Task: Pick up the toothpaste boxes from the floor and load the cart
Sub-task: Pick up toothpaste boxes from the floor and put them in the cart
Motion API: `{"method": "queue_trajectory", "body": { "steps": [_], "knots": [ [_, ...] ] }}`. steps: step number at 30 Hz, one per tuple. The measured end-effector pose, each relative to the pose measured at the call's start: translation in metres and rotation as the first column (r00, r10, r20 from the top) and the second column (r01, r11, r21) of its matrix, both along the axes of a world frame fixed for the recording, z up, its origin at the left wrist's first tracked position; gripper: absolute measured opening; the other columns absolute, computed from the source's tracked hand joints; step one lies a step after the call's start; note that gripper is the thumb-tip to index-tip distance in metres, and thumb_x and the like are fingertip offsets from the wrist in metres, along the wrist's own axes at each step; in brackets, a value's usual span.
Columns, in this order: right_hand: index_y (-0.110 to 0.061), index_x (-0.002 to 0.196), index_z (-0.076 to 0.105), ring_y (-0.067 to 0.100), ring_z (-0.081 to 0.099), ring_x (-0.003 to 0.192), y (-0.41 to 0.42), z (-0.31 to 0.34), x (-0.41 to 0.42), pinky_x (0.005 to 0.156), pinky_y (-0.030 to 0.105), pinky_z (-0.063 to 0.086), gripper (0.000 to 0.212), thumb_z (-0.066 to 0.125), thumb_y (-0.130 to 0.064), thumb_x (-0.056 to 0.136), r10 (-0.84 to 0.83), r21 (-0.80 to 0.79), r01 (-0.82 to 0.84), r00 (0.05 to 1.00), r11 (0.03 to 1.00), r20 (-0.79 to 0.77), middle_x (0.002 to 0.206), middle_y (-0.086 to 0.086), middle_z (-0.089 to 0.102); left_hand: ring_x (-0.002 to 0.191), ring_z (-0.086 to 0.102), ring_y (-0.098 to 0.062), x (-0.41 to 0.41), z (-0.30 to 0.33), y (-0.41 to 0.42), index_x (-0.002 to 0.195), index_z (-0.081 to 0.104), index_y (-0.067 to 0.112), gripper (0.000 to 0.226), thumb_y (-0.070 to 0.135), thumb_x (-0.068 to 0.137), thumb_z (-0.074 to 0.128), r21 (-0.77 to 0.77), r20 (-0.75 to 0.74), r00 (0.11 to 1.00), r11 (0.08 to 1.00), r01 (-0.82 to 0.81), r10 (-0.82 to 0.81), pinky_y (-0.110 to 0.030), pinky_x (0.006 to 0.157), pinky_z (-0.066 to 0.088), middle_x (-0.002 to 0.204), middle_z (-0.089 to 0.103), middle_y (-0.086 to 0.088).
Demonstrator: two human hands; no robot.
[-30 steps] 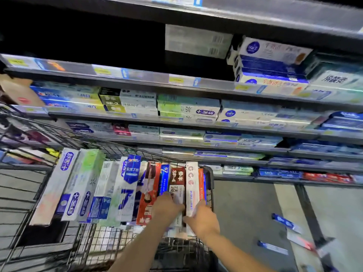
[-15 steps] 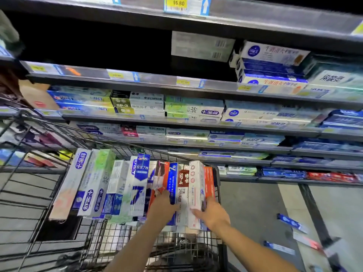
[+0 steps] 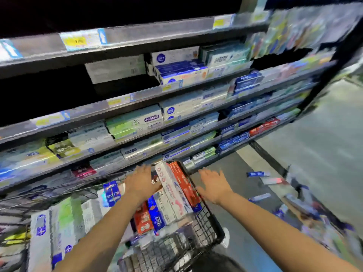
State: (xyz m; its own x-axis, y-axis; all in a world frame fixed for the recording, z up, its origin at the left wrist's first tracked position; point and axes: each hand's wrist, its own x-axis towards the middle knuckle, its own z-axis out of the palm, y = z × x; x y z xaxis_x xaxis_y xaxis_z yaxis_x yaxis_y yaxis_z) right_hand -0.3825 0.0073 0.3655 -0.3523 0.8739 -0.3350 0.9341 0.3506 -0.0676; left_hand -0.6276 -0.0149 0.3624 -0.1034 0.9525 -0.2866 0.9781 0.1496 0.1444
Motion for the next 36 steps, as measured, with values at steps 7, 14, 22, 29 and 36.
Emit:
{"method": "queue_trajectory", "body": {
  "steps": [7,14,22,29,36],
  "knots": [
    [-0.011,0.148,0.021,0.027,0.022,0.143,-0.029,0.014,0.111,0.117,0.051,0.007,0.064,0.043,-0.041,0.096,-0.290,-0.022,0.291,0.957,0.957,0.031,0.153,0.010,0.026,0.127,0.040,-0.026,0.105,0.027,0.034,0.128,0.042,0.012,0.063,0.058,0.086,0.048,0.048,-0.051,0.946,0.945,0.323,-0.321,-0.047,0.106,0.033,0.135,0.045,-0.008],
    [-0.010,0.146,0.024,0.026,0.029,0.139,-0.061,0.012,0.247,0.116,0.049,0.014,0.063,0.043,-0.040,0.094,-0.526,-0.006,0.527,0.850,0.850,0.030,0.151,0.012,0.029,0.140,0.027,-0.025,0.234,0.028,0.052,0.145,0.029,0.013,0.074,0.059,0.089,0.046,0.004,-0.072,0.880,0.882,0.472,-0.470,-0.049,0.113,0.024,0.152,0.029,-0.007],
    [-0.012,0.144,0.027,0.027,0.036,0.135,-0.120,-0.006,0.431,0.112,0.045,0.025,0.063,0.046,-0.043,0.093,-0.727,0.022,0.728,0.682,0.685,0.079,0.147,0.011,0.037,0.145,0.016,-0.023,0.426,0.016,0.044,0.147,0.023,0.011,0.078,0.055,0.089,0.048,-0.037,-0.014,0.803,0.802,0.596,-0.596,-0.050,0.117,0.014,0.156,0.021,-0.007],
    [-0.009,0.143,0.029,0.032,0.046,0.123,-0.155,-0.034,0.529,0.105,0.045,0.036,0.068,0.049,-0.048,0.091,-0.868,-0.080,0.870,0.491,0.486,0.076,0.136,0.013,0.048,0.146,0.015,-0.024,0.524,-0.013,0.041,0.148,0.019,0.007,0.080,0.054,0.090,0.047,-0.181,-0.050,0.708,0.704,0.687,-0.704,-0.050,0.117,0.016,0.158,0.017,-0.008],
    [-0.012,0.136,0.035,0.029,0.047,0.124,-0.131,-0.062,0.562,0.103,0.041,0.034,0.053,0.049,-0.036,0.092,-0.914,-0.164,0.910,0.398,0.382,0.080,0.137,0.010,0.045,0.145,0.018,-0.023,0.585,-0.036,0.097,0.148,0.022,0.006,0.078,0.055,0.091,0.044,-0.280,-0.085,0.661,0.655,0.702,-0.746,-0.047,0.117,0.018,0.157,0.019,-0.008]
  ]
}}
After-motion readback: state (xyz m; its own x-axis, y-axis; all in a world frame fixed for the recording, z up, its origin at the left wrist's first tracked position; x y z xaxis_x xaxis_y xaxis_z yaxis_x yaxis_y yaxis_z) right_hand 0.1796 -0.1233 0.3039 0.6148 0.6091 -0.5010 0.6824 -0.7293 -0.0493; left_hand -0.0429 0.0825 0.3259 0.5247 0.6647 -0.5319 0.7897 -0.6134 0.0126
